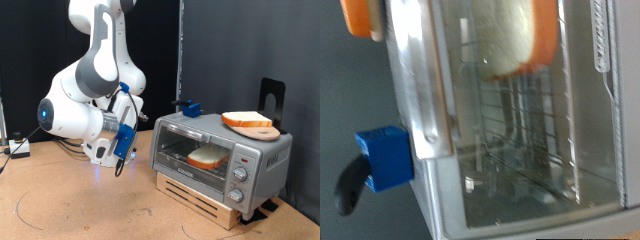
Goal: Make a piece of toast with the oven
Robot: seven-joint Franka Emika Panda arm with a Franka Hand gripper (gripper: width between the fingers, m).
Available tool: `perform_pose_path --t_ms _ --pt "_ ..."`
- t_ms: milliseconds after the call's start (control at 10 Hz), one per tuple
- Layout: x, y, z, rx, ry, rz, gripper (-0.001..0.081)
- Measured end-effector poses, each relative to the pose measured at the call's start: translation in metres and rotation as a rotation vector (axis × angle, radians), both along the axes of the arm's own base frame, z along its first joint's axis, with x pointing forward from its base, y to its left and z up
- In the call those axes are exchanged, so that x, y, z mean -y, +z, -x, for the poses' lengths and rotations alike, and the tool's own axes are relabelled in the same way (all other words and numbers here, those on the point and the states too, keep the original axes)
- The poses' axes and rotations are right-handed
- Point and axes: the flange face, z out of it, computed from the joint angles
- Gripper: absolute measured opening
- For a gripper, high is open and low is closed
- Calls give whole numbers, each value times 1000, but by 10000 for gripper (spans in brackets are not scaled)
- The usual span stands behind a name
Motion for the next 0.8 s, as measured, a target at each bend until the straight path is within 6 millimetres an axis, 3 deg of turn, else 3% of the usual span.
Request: perform_pose_path --t_ms 300,800 --pt "-26 -2 -30 44 -95 -108 807" --pt "-53 -17 -83 48 33 -28 807"
